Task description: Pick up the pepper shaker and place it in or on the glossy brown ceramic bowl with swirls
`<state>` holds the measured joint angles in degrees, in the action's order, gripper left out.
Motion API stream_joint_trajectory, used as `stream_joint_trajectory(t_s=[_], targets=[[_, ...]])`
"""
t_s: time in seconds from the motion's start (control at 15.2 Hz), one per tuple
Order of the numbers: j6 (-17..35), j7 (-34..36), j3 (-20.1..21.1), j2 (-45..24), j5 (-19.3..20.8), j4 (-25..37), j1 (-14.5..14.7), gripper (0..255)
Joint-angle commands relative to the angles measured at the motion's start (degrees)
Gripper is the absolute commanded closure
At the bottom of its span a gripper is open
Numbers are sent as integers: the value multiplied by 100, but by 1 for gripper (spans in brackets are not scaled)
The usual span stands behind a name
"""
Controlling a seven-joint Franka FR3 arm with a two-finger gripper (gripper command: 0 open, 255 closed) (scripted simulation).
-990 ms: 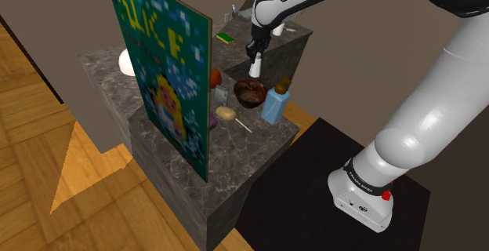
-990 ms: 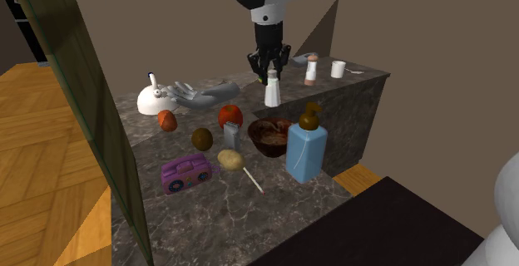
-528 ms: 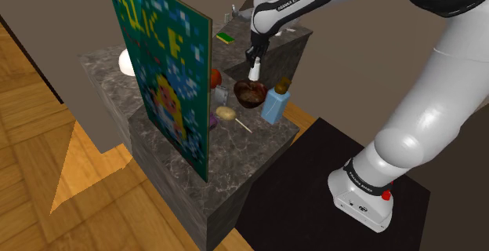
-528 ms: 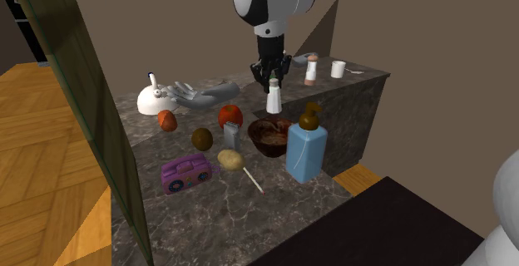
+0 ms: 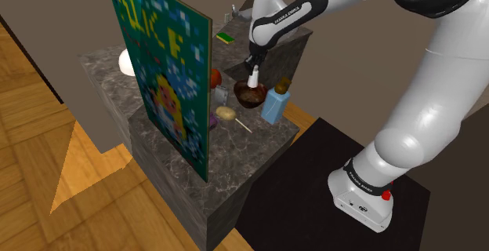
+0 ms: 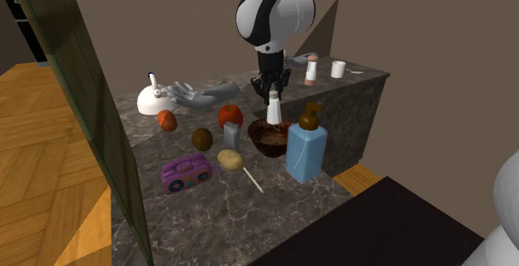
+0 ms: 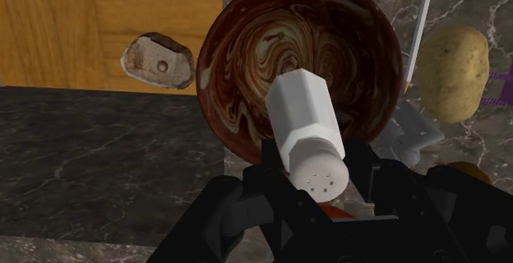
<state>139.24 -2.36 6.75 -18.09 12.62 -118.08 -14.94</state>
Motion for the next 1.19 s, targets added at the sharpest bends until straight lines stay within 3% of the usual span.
stream_joint_trajectory(t_s=[0.0, 0.73, 0.79, 1.12], targets=[[129, 42, -18, -114, 43, -15, 12, 255], [317, 103, -50, -284, 108, -38, 32, 255], [317, 103, -50, -283, 108, -38, 32, 0], [317, 103, -50, -283, 108, -38, 32, 0]])
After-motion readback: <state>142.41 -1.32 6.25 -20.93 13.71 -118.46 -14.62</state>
